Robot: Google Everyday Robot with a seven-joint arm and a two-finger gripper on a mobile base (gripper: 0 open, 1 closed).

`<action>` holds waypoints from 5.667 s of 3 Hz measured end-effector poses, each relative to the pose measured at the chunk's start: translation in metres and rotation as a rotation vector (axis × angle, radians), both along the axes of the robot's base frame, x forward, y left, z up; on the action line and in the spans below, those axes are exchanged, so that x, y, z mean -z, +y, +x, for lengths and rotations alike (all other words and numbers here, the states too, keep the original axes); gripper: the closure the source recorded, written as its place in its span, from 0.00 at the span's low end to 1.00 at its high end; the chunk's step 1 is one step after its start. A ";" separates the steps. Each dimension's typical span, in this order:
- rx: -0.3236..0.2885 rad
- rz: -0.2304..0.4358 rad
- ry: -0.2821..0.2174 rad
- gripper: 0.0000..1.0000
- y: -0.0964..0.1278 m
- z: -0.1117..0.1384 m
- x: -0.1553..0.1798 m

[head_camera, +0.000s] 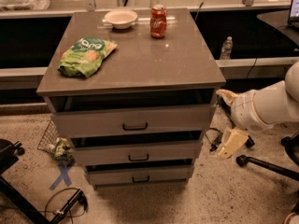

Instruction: Open top drawer

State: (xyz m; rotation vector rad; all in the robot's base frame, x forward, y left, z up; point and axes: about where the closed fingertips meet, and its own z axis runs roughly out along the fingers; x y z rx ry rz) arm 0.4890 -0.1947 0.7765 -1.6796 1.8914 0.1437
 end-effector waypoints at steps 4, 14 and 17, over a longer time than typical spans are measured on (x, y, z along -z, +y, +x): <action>-0.079 0.130 -0.028 0.00 0.080 0.087 0.081; -0.078 0.075 0.065 1.00 0.088 0.028 0.095; -0.076 0.060 0.152 1.00 0.075 -0.014 0.096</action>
Offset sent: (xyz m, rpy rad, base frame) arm 0.0728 0.0841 -0.1174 0.1794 0.0377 0.0683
